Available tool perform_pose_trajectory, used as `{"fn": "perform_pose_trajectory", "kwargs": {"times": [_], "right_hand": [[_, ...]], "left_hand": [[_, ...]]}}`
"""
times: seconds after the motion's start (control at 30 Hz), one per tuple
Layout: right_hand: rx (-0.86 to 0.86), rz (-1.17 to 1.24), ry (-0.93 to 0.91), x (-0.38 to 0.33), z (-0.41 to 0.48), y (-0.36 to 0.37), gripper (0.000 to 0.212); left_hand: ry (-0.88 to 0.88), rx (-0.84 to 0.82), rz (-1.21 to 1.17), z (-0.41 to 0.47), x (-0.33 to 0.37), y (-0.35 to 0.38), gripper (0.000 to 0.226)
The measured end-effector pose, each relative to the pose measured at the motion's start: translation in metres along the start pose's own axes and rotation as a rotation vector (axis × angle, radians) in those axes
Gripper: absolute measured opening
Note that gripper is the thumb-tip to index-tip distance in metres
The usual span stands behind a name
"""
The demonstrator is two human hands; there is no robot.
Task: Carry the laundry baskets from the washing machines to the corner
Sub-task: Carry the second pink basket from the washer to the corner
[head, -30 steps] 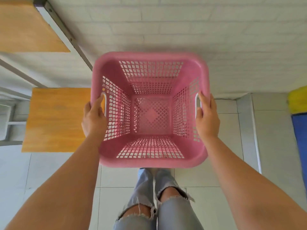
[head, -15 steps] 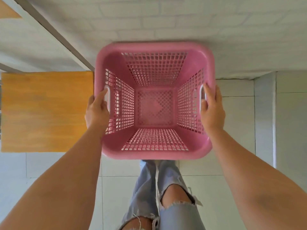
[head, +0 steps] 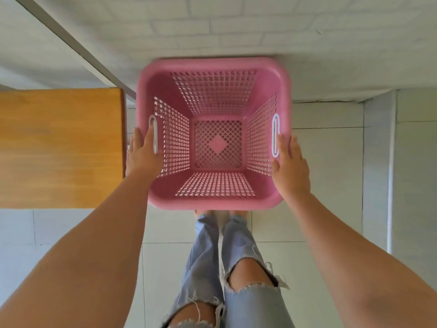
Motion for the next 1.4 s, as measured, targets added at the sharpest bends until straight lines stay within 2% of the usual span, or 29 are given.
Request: {"fn": "perform_pose_trajectory", "kwargs": {"times": [0.4,0.63,1.0,1.4], "right_hand": [[-0.027,0.009,-0.044,-0.009,-0.064,-0.088,0.061],[-0.012,0.102,0.051,0.011,-0.146,-0.127,0.063],[0.052,0.221,0.382,0.066,-0.336,-0.108,0.061],[0.074,0.453,0.86,0.147,-0.568,-0.034,0.056]], "left_hand": [[0.146,0.002,0.144,-0.112,0.057,-0.024,0.064],[0.339,0.053,0.164,-0.17,0.084,-0.049,0.062],[0.686,-0.089,0.338,-0.272,0.079,-0.015,0.061],[1.196,-0.296,0.626,-0.459,0.163,0.103,0.045]]}}
Point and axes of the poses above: each hand's wrist, its own z-axis towards the middle knuckle, its own y-axis out of the palm, x = y × z, the point moved 10 cm from there along z, towards the middle knuckle, and after that the axes turned 9 degrees about -z, right-handed, at the moved point
